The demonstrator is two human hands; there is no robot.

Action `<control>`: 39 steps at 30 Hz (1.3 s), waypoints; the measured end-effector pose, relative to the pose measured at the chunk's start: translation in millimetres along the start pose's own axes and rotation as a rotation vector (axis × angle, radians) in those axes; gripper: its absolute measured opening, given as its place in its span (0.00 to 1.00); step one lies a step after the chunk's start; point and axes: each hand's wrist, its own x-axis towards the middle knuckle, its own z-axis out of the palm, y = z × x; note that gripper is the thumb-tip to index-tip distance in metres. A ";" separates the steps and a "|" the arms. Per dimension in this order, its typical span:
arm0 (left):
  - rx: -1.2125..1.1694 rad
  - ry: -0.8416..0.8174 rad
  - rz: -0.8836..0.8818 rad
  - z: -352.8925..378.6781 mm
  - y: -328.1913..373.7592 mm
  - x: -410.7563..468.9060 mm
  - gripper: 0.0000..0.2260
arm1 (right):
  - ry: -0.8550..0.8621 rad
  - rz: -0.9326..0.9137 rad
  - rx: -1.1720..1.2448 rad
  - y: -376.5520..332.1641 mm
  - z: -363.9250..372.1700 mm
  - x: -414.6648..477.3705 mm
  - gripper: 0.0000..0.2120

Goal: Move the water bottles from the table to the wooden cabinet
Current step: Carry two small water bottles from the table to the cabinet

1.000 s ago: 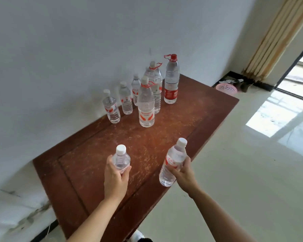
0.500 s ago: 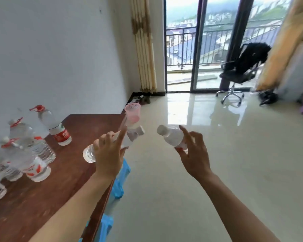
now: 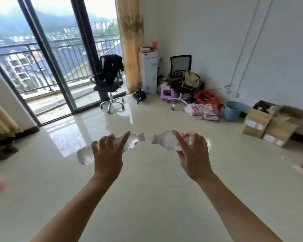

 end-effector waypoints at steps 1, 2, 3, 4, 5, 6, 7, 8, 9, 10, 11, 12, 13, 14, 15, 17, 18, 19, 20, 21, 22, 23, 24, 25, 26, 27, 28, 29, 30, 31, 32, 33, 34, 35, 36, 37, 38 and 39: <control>-0.061 0.029 0.085 31.1 36.5 42.3 0.43 | 0.009 0.045 -0.091 43.8 -6.6 4.8 0.39; -0.113 -0.031 0.120 45.5 60.0 64.9 0.44 | 0.009 0.090 -0.156 67.9 -15.1 5.4 0.39; -0.125 -0.005 0.147 55.5 78.6 81.0 0.44 | 0.014 0.091 -0.186 87.1 -22.7 6.1 0.38; -0.210 -0.040 0.220 71.3 119.5 107.9 0.44 | 0.018 0.145 -0.279 120.0 -41.0 0.3 0.38; -0.243 -0.028 0.239 78.8 139.1 118.1 0.43 | -0.005 0.186 -0.313 133.9 -50.0 -2.6 0.38; -0.302 -0.050 0.315 86.7 178.6 136.2 0.43 | 0.011 0.257 -0.373 159.3 -66.5 -13.4 0.39; -0.345 -0.055 0.353 92.6 204.4 144.4 0.43 | -0.002 0.308 -0.422 173.3 -79.3 -19.8 0.39; -0.384 -0.063 0.418 97.8 240.5 155.6 0.43 | 0.011 0.366 -0.448 193.5 -96.3 -31.6 0.39; -0.405 -0.064 0.459 99.9 264.6 160.9 0.44 | 0.006 0.407 -0.479 205.9 -107.6 -41.1 0.40; -0.438 -0.084 0.537 101.1 306.7 170.1 0.44 | 0.021 0.470 -0.517 228.6 -125.5 -54.8 0.39; -0.462 -0.066 0.588 103.9 330.7 173.9 0.44 | 0.025 0.519 -0.543 239.9 -136.1 -61.8 0.39; -0.493 -0.072 0.661 104.7 379.7 180.6 0.45 | 0.058 0.570 -0.594 266.9 -155.4 -76.4 0.39; -0.515 -0.087 0.702 105.5 410.2 185.0 0.45 | 0.080 0.609 -0.610 282.9 -167.9 -83.6 0.39; -0.519 -0.067 0.725 104.2 442.5 189.1 0.45 | 0.115 0.628 -0.633 302.4 -178.8 -94.0 0.39; -0.538 -0.053 0.769 104.9 488.4 194.0 0.46 | 0.141 0.649 -0.672 329.9 -197.8 -105.4 0.38; -0.552 -0.058 0.795 102.8 542.6 200.6 0.45 | 0.140 0.651 -0.709 369.4 -221.0 -114.7 0.37; -0.562 -0.065 0.807 100.7 573.5 203.8 0.45 | 0.159 0.661 -0.722 391.4 -235.3 -120.2 0.36; -0.581 -0.043 0.823 99.1 604.5 208.0 0.45 | 0.189 0.676 -0.735 412.7 -250.0 -123.8 0.36; -0.587 -0.042 0.835 96.0 625.2 212.1 0.45 | 0.203 0.681 -0.743 428.8 -259.3 -125.3 0.36; -0.600 -0.026 0.855 94.0 650.6 217.9 0.45 | 0.209 0.677 -0.746 449.1 -271.8 -126.7 0.36; -0.606 -0.003 0.868 92.5 676.8 224.7 0.45 | 0.224 0.671 -0.761 469.8 -286.5 -126.1 0.37; -0.616 0.013 0.871 89.8 698.9 230.6 0.44 | 0.234 0.672 -0.773 488.5 -300.2 -123.6 0.38; -0.633 0.025 0.883 89.1 721.3 236.8 0.44 | 0.235 0.688 -0.781 508.7 -313.7 -122.2 0.40; -0.646 0.020 0.882 87.1 740.7 241.7 0.43 | 0.236 0.715 -0.782 525.7 -324.4 -121.7 0.41; -0.663 0.033 0.888 89.1 764.2 248.7 0.43 | 0.248 0.737 -0.788 545.4 -334.1 -121.8 0.42; -0.661 0.039 0.900 89.2 777.7 253.4 0.42 | 0.249 0.751 -0.798 556.3 -339.0 -123.2 0.42; -0.665 0.051 0.919 93.6 799.5 259.1 0.42 | 0.241 0.759 -0.797 575.9 -346.6 -126.1 0.43; -0.673 0.051 0.938 99.2 821.5 264.9 0.42 | 0.243 0.764 -0.806 595.4 -353.5 -128.9 0.42; -0.688 0.061 0.952 107.5 845.5 269.8 0.42 | 0.235 0.767 -0.820 617.9 -358.6 -132.4 0.42; -0.712 0.058 0.955 113.4 866.0 274.3 0.42 | 0.243 0.781 -0.828 636.3 -362.7 -134.5 0.41; -0.734 0.072 0.956 123.5 888.4 277.1 0.42 | 0.245 0.785 -0.843 656.6 -363.3 -139.2 0.41; -0.751 0.044 0.968 131.1 919.8 282.6 0.42 | 0.245 0.808 -0.850 683.4 -367.3 -142.5 0.42; -0.762 0.060 0.949 134.5 927.3 282.9 0.42 | 0.250 0.826 -0.847 688.9 -366.1 -143.0 0.43; -0.796 0.049 0.970 146.2 965.2 290.0 0.42 | 0.246 0.840 -0.853 721.4 -370.7 -146.7 0.44; -0.816 0.044 0.976 155.2 986.6 293.8 0.41 | 0.241 0.858 -0.863 740.2 -373.0 -150.0 0.45; -0.837 0.039 0.988 159.8 1007.3 296.5 0.41 | 0.247 0.855 -0.873 757.9 -375.9 -151.4 0.45; -0.863 0.027 1.017 169.3 1044.6 305.9 0.41 | 0.237 0.856 -0.904 789.6 -385.1 -152.1 0.44; -0.878 0.007 1.026 173.5 1067.3 311.4 0.40 | 0.237 0.876 -0.902 807.6 -390.8 -150.7 0.44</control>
